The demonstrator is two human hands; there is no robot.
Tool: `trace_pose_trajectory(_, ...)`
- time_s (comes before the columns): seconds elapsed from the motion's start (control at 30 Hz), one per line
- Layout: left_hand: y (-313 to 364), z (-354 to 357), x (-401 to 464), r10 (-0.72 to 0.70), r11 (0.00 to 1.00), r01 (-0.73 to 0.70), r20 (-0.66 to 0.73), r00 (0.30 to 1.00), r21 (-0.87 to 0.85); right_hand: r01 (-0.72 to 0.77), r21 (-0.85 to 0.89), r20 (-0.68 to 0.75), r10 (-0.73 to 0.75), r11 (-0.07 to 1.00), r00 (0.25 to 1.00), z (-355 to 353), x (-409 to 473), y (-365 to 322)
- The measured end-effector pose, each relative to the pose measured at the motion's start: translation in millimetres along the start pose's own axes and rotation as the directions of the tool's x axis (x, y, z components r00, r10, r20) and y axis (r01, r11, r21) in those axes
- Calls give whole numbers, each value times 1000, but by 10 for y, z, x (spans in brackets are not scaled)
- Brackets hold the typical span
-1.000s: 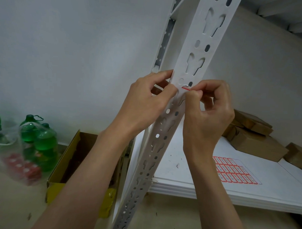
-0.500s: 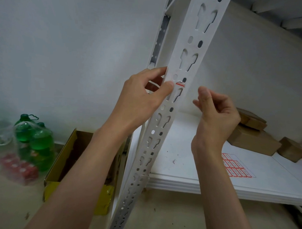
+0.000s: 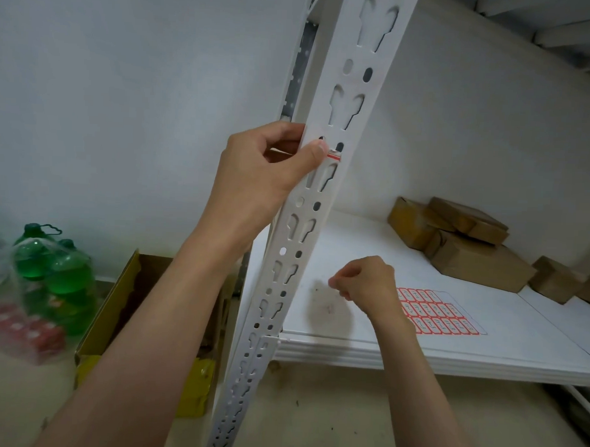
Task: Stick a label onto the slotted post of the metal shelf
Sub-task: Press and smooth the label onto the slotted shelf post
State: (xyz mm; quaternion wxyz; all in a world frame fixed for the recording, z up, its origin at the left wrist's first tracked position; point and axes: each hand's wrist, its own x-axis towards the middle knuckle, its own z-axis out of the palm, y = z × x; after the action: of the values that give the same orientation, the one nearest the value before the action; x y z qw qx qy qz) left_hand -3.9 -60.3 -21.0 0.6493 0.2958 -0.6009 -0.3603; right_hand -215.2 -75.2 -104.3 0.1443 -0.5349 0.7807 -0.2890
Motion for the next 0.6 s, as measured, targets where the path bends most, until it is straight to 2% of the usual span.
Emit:
trace_pose_trajectory(0.1,9,-3,-7,-8,1000,7,-8,1000,-31,69,-42,-85,-72,997,994,-3,15,45)
trace_pose_trajectory(0.2,14,-5,-8,-15,999,15,-10,1000,-50,135,64,-198,-120,989,973,-58,-18,-71)
trace_pose_trajectory(0.27,15,-16,-4,-15,999,15,-1,1000,-50,236,151,-297,-183,960,937,-129,-61,-211)
trace_pose_trajectory(0.4,25,-30,-6,10,1000,-10,31,999,-9,386,145,-392,-306,911,868,-279,-136,-468)
trace_pose_trajectory(0.6,24,-97,2,24,997,-30,89,996,67,328,-9,-379,-307,945,873,-238,-70,-453)
